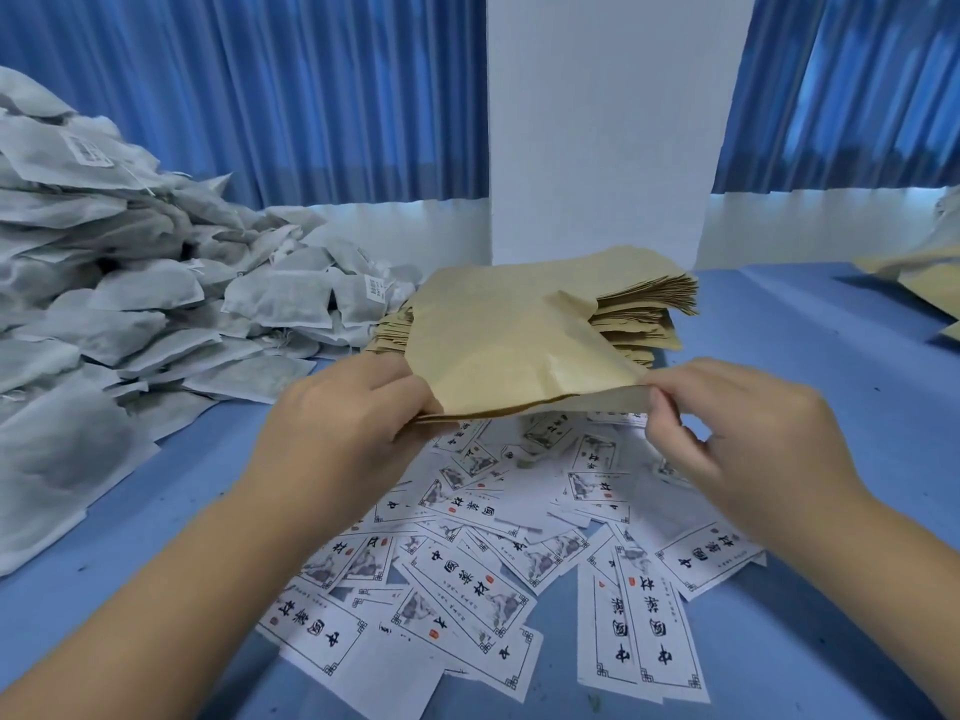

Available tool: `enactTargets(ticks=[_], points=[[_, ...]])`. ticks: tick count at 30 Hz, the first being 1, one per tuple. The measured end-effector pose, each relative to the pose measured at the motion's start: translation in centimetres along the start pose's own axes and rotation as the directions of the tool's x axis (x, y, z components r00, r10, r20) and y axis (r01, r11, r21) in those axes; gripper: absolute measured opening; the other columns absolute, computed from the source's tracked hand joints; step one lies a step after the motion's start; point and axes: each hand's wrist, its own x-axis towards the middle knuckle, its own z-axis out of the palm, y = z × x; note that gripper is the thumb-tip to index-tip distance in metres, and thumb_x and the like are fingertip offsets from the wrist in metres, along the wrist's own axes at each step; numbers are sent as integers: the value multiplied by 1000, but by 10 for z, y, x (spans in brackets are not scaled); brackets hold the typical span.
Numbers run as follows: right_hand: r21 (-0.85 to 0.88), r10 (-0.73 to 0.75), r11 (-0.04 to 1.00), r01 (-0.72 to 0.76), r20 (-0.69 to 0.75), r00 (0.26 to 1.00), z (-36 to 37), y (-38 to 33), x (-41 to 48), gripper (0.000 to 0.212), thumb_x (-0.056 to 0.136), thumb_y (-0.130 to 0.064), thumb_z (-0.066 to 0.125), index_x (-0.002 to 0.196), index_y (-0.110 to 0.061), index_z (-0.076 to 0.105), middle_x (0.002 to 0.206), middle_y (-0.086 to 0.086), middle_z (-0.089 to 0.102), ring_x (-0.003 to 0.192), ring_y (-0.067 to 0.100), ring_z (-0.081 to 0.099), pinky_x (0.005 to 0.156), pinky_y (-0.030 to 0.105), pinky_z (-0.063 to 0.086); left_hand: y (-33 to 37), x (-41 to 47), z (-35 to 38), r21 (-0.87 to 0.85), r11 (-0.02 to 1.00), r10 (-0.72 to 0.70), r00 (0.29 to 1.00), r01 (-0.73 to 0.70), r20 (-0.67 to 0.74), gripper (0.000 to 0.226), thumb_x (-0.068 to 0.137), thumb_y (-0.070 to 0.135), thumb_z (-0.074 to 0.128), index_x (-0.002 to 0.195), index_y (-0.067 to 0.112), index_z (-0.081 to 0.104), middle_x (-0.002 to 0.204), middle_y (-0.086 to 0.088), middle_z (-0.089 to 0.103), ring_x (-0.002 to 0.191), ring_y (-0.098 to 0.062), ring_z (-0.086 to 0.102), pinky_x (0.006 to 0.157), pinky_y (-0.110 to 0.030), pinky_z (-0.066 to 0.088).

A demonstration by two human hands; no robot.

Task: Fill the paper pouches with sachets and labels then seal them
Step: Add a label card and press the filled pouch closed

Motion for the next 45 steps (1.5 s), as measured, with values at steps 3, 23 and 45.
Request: enactTargets(ticks=[3, 23, 45], points=[[26, -55, 998, 55, -3, 998, 0, 4, 0, 25, 89, -17, 50, 83, -11, 74, 74, 0, 70, 63, 23, 66, 46, 29, 46, -4, -2, -1, -34, 997, 65, 998, -65, 14, 32, 86, 37, 57, 71, 14, 73, 69, 5, 62, 58, -19, 58, 41, -27, 41], [34, -56, 998, 52, 135, 989, 13, 6, -2, 13, 73, 11, 72, 80, 0, 69, 76, 11, 63, 69, 34, 59, 51, 40, 50, -1, 0, 2, 91, 990, -107, 994, 105, 20, 18, 65, -2, 81, 68, 6, 65, 64, -5, 57, 51, -28, 52, 42, -26, 30], [59, -137, 990, 129, 146, 980, 19, -20, 2, 30, 50, 16, 81, 71, -4, 73, 64, 6, 61, 54, 29, 57, 46, 34, 46, 14, 3, 18, 113, 992, -72, 995, 63, 74, 18, 67, 4, 79, 73, 9, 63, 68, -4, 56, 54, -26, 52, 42, -27, 29]])
